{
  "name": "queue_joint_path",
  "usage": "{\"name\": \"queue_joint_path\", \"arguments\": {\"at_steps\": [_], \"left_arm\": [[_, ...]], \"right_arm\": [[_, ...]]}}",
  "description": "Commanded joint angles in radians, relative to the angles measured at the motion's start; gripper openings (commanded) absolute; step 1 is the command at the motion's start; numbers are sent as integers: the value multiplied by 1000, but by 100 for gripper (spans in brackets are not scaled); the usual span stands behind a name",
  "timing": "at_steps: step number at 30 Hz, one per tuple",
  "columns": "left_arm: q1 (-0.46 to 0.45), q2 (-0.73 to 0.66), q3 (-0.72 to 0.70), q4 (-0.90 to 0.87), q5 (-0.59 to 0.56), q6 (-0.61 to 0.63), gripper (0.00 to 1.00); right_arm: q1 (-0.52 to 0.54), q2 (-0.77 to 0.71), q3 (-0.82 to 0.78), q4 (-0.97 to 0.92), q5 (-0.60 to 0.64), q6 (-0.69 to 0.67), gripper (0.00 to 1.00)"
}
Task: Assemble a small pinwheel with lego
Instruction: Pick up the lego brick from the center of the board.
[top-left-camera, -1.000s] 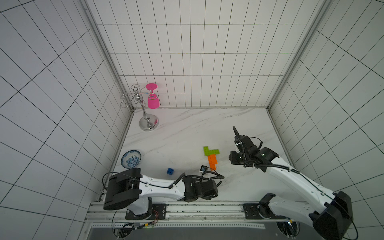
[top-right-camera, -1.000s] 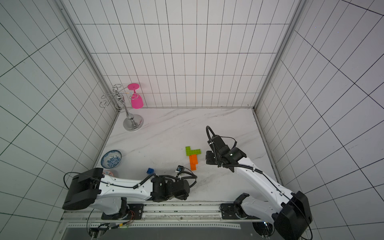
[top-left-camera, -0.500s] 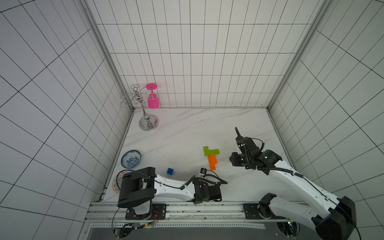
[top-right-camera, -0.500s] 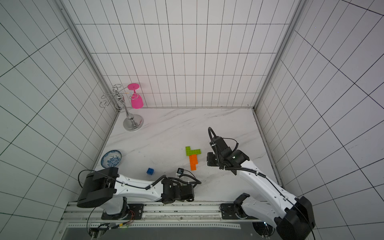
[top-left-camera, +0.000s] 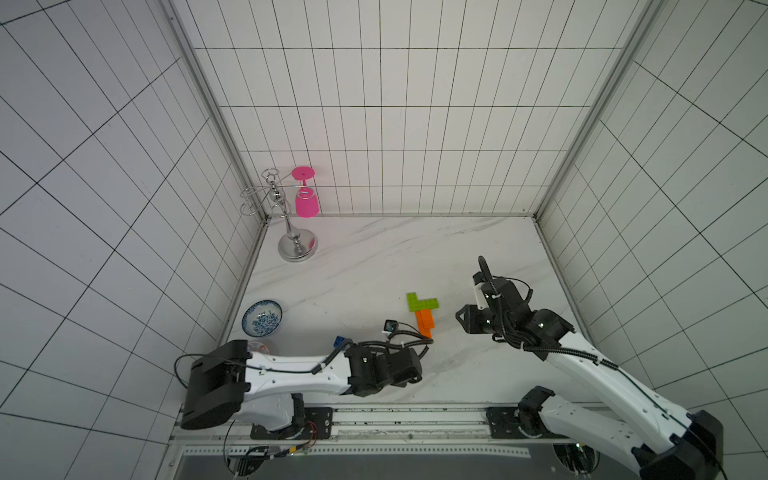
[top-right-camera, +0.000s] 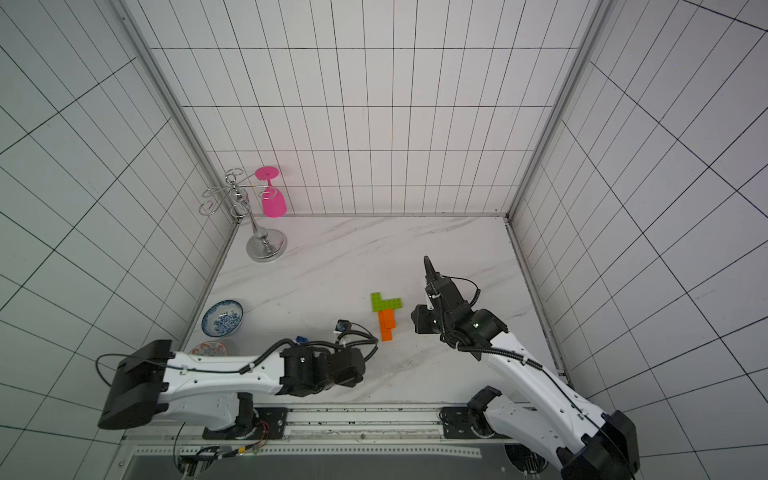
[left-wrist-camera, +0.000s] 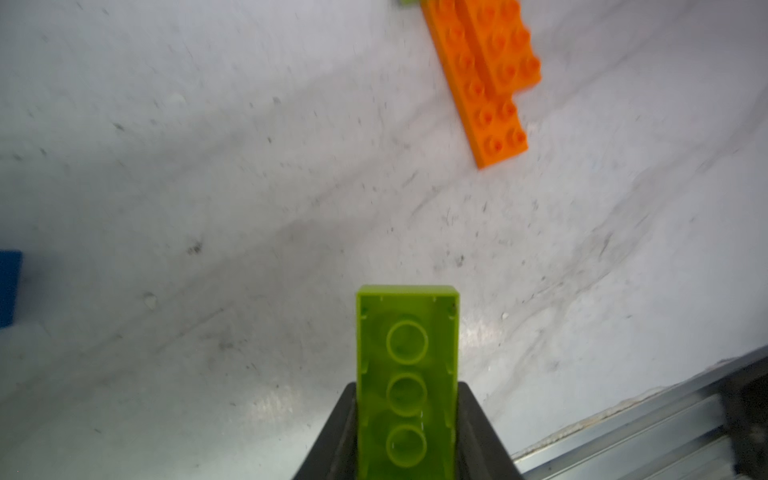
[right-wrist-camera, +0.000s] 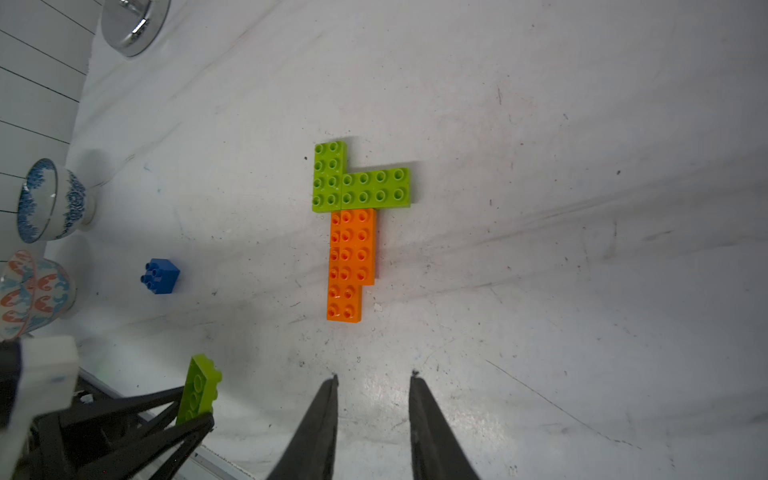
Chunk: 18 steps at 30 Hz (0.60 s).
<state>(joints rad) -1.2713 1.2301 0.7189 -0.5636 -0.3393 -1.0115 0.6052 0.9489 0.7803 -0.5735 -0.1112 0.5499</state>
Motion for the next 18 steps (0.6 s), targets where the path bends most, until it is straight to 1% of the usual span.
{"name": "queue_joint_path", "arguments": {"at_steps": [1,2,4,5,7,9,11,13,16,18], "left_arm": [[103,-196,-74,195,60,190,29],[144,-260,-99,247,99,218,29],[249,-406,-168,394,213,260,29],[305,-460,-194,452,287,264,29],[456,-522,-220,543,471,247,29],[551,-528,-218,596,598,235,28],[610,-517,-227,708,702,199,28],[664,-479,-222,836,798,151,28],[708,-414,-201,1031,903,80,28],[712,-373,-171,1103,949,56,28]], "right_arm": [[-10,-32,-50,172,-189,17,36],[-10,-45,-61,224,-233,25,40],[-12,-70,-88,351,-325,36,50],[-13,-71,-89,384,-360,36,54],[-14,-61,-86,458,-412,50,63],[-15,-38,-79,544,-455,88,71],[-15,-8,-79,676,-516,147,78],[-22,43,-38,788,-565,213,85],[-42,128,63,885,-661,282,92],[-44,178,122,950,-725,325,95]]}}
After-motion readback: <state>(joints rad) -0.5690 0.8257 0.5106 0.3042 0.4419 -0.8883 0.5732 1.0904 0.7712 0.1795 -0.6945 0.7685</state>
